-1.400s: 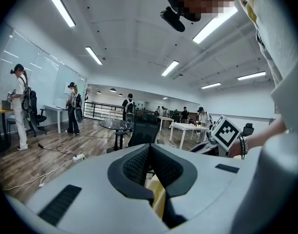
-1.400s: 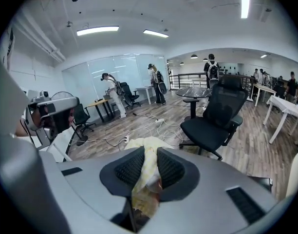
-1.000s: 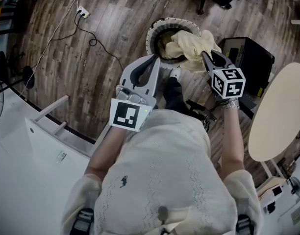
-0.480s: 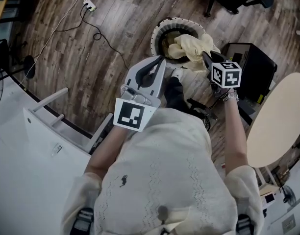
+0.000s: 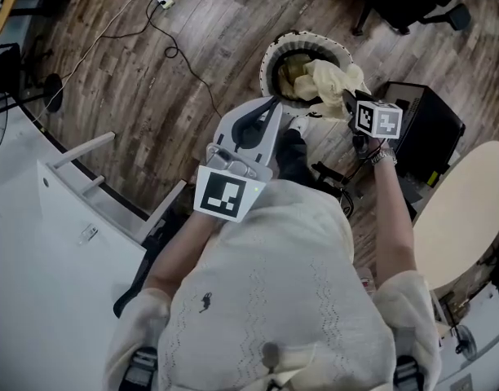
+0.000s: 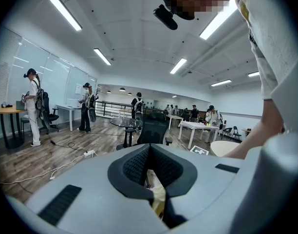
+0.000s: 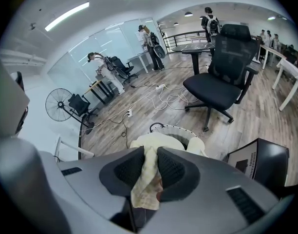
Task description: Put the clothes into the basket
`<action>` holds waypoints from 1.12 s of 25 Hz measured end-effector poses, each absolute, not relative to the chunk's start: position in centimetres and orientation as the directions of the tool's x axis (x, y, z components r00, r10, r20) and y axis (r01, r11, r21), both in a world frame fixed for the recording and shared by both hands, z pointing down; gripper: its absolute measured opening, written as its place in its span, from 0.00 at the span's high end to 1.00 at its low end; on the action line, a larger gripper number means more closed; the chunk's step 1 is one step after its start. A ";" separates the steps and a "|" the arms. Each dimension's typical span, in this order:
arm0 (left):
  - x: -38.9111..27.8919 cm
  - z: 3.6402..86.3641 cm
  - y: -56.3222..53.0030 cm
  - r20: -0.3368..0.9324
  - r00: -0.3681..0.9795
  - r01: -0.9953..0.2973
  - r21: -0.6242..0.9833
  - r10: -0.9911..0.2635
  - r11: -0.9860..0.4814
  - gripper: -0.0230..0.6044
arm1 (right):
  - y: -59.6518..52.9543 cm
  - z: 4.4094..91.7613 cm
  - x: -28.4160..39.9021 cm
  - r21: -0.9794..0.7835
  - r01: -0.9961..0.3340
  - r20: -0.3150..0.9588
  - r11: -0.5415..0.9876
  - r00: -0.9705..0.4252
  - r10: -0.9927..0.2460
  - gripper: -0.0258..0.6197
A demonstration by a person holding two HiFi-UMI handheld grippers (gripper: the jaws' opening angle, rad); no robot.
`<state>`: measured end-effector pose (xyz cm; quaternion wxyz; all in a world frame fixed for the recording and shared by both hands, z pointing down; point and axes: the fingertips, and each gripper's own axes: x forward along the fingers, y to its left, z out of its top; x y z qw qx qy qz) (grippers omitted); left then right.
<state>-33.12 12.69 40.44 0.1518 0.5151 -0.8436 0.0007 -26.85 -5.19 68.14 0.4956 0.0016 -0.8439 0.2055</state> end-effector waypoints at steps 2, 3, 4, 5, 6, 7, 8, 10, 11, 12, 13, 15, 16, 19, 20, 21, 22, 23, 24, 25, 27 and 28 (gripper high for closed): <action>-33.1 40.5 12.9 0.260 -0.431 -0.865 0.153 -0.864 0.477 0.93 | -5.4 68.9 -27.0 -0.349 -0.224 0.845 0.910 -0.496 0.202 0.82; -33.1 40.5 13.0 0.260 -0.433 -0.864 0.153 -0.863 0.480 0.93 | -5.5 69.3 -27.1 -0.350 -0.231 0.848 0.908 -0.489 0.202 0.82; -33.1 40.5 13.0 0.260 -0.435 -0.863 0.152 -0.862 0.482 0.93 | -5.6 69.7 -27.2 -0.352 -0.238 0.851 0.905 -0.484 0.204 0.82; -33.0 40.5 13.0 0.260 -0.436 -0.863 0.150 -0.862 0.482 0.93 | -5.6 70.1 -27.3 -0.354 -0.243 0.854 0.903 -0.478 0.206 0.82; -32.9 40.5 13.1 0.261 -0.435 -0.865 0.146 -0.862 0.481 0.93 | -5.6 70.4 -27.3 -0.356 -0.248 0.856 0.901 -0.473 0.208 0.82; -32.7 40.6 13.1 0.262 -0.435 -0.866 0.142 -0.861 0.480 0.93 | -5.7 70.8 -27.4 -0.357 -0.251 0.859 0.900 -0.468 0.210 0.82; -32.6 40.7 13.2 0.263 -0.437 -0.865 0.139 -0.860 0.482 0.93 | -5.7 71.2 -27.4 -0.357 -0.255 0.862 0.899 -0.462 0.211 0.82; -32.7 40.8 13.5 0.263 -0.444 -0.860 0.141 -0.856 0.490 0.93 | -5.7 72.1 -27.5 -0.355 -0.261 0.868 0.898 -0.448 0.213 0.82; -32.8 40.8 13.7 0.263 -0.450 -0.856 0.144 -0.853 0.496 0.93 | -5.6 72.4 -27.6 -0.353 -0.265 0.872 0.897 -0.442 0.213 0.82; -32.9 40.9 14.0 0.264 -0.455 -0.852 0.148 -0.850 0.502 0.93 | -5.6 72.8 -27.6 -0.352 -0.269 0.874 0.897 -0.436 0.213 0.82; -32.9 40.9 14.2 0.267 -0.459 -0.849 0.149 -0.847 0.507 0.93 | -5.6 73.0 -27.7 -0.353 -0.274 0.876 0.895 -0.432 0.213 0.82; -32.9 41.1 14.6 0.272 -0.463 -0.847 0.146 -0.844 0.512 0.93 | -5.6 73.6 -27.6 -0.360 -0.294 0.879 0.885 -0.425 0.217 0.82; -32.8 41.2 14.7 0.275 -0.464 -0.846 0.145 -0.842 0.513 0.93 | -5.6 74.0 -27.6 -0.369 -0.311 0.879 0.876 -0.422 0.221 0.82; -32.7 41.5 14.6 0.280 -0.462 -0.847 0.143 -0.842 0.512 0.93 | -5.8 75.1 -27.6 -0.406 -0.372 0.874 0.834 -0.426 0.235 0.82; -32.7 41.6 14.6 0.280 -0.461 -0.847 0.143 -0.842 0.511 0.93 | -5.8 75.5 -27.7 -0.413 -0.387 0.873 0.824 -0.427 0.237 0.82; -32.7 41.6 14.6 0.280 -0.461 -0.847 0.144 -0.842 0.512 0.93 | -5.8 75.8 -27.7 -0.416 -0.398 0.874 0.818 -0.424 0.238 0.82; -32.7 41.7 14.6 0.279 -0.462 -0.846 0.147 -0.842 0.513 0.93 | -5.9 76.2 -27.7 -0.415 -0.405 0.876 0.815 -0.418 0.238 0.82; -32.7 41.7 14.6 0.280 -0.464 -0.843 0.151 -0.841 0.515 0.93 | -5.9 76.5 -27.8 -0.412 -0.408 0.880 0.815 -0.410 0.240 0.82; -32.8 41.7 14.6 0.281 -0.465 -0.841 0.155 -0.840 0.518 0.93 | -5.9 76.7 -27.8 -0.409 -0.408 0.883 0.816 -0.402 0.242 0.82; -32.8 41.7 14.6 0.283 -0.465 -0.841 0.156 -0.839 0.519 0.93 | -5.8 76.8 -27.9 -0.409 -0.404 0.884 0.818 -0.398 0.245 0.82; -32.7 41.9 14.6 0.286 -0.463 -0.842 0.153 -0.839 0.517 0.93 | -5.5 77.0 -28.2 -0.416 -0.391 0.880 0.821 -0.399 0.256 0.81; -32.7 42.0 14.6 0.287 -0.462 -0.843 0.153 -0.839 0.517 0.93 | -5.3 77.0 -28.5 -0.420 -0.385 0.878 0.822 -0.401 0.261 0.81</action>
